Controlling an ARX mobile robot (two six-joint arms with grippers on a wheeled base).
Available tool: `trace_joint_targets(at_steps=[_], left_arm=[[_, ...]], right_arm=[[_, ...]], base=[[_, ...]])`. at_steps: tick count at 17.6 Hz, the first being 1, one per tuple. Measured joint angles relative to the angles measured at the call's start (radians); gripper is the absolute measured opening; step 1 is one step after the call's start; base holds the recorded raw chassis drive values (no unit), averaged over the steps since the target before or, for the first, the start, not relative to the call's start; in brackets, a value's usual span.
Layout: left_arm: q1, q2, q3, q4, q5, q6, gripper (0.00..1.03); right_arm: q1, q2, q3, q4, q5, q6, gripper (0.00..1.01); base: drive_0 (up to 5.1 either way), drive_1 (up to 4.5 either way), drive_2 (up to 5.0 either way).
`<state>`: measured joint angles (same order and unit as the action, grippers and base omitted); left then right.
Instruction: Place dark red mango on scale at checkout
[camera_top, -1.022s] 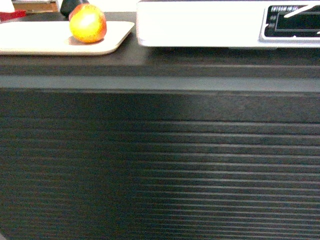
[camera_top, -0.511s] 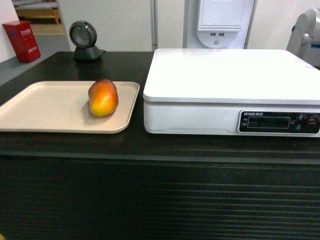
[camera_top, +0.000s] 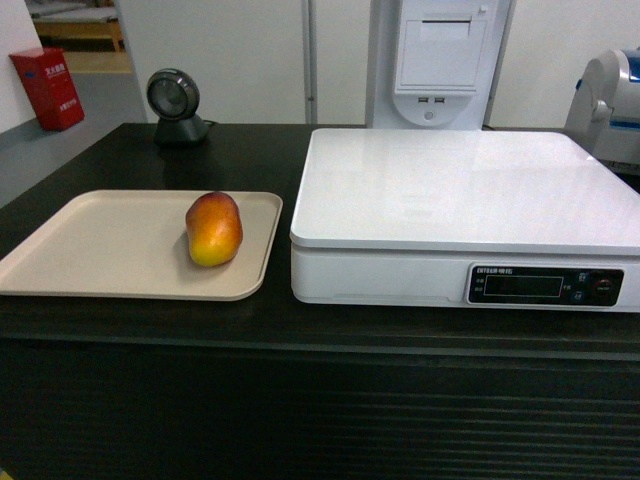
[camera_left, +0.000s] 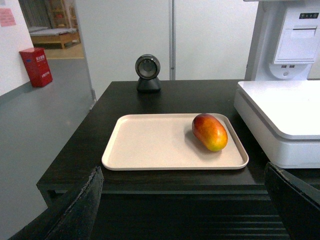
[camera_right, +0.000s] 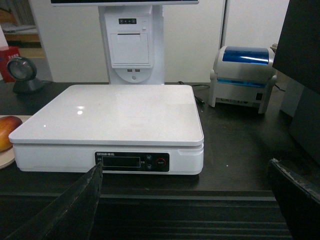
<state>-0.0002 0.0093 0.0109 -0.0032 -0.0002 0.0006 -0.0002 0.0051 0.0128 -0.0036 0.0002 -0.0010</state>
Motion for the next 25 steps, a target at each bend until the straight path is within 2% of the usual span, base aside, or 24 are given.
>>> trace_joint_targets(at_steps=[22,23,24,25], left_arm=[[0.0,0.0,0.0,0.0,0.0,0.0,0.98],[-0.052,0.034,0.016,-0.039,-0.12,-0.004,0.98],[-0.158,0.143,0.035,0.031,-0.259,-0.004,0.98],[-0.257,0.262,0.077,0.118,-0.36,0.0,0.98]], right_arm=[[0.0,0.0,0.0,0.0,0.0,0.0,0.98],[0.0,0.0,0.0,0.0,0.0,0.0,0.98],[0.0,0.0,0.0,0.0,0.001,0.0,0.98],[0.0,0.0,0.0,0.001,-0.002,0.0,0.98]], base=[[0.0,0.0,0.0],[0.0,0.0,0.0],[0.0,0.0,0.0],[0.0,0.0,0.0]])
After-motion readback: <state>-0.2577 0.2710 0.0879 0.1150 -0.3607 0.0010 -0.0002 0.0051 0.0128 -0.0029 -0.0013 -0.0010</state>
